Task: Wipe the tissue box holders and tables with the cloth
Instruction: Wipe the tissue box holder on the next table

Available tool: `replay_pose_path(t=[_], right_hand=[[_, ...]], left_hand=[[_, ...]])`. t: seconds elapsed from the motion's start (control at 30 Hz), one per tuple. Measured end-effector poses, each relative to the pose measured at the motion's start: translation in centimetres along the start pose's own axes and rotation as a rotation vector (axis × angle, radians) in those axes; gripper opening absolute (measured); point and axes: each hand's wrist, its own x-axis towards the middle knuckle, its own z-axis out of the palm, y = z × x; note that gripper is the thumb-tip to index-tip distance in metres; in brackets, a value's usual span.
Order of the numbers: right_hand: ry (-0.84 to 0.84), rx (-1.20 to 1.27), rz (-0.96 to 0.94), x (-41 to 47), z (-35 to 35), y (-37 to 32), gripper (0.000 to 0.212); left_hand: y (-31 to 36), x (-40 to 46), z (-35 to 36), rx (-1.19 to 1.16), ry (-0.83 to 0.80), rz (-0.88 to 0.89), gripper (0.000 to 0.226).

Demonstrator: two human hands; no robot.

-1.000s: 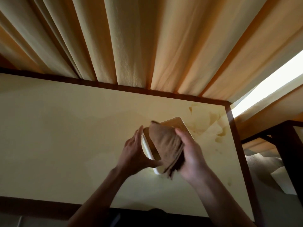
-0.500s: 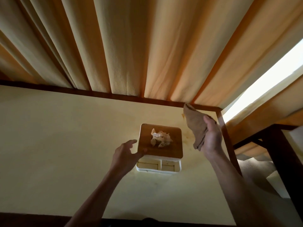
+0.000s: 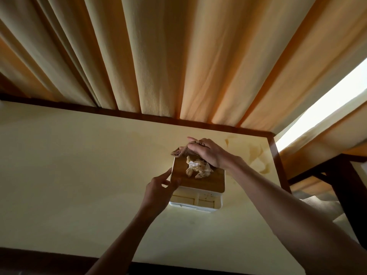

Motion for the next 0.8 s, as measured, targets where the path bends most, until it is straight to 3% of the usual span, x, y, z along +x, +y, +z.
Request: replay_pose_path(t=[0.13, 0.23, 0.43, 0.57, 0.67, 0.8], right_hand=[[0.028, 0.026, 0.031, -0.5, -1.4, 1.7, 0.046], [0.131, 0.058, 0.078, -1.6, -2.7, 3.6, 0.06], [-0.01, -0.139, -0.015, 1.2, -0.1, 1.4, 0.055], [0.072, -0.071, -0.027, 1.4, -0.5, 1.4, 0.059], [0.278, 0.189, 0.083, -0.8, -2.3, 3.2, 0.048], [0.679, 1.078, 0.301, -6.6, -2.4, 6.8, 0.031]], left_hand=[[0.0, -0.2, 0.0, -0.015, -0.001, 0.003, 0.052], [-0.1, -0.1, 0.0, -0.044, 0.002, -0.013, 0.055], [-0.4, 0.0, 0.0, -0.086, -0.004, -0.01, 0.058], [-0.9, 0.4, 0.0, -0.132, -0.022, -0.022, 0.065], [-0.9, 0.9, -0.4, -0.257, -0.13, -0.114, 0.078], [-0.4, 1.3, -0.6, -0.316, -0.161, -0.182, 0.056]])
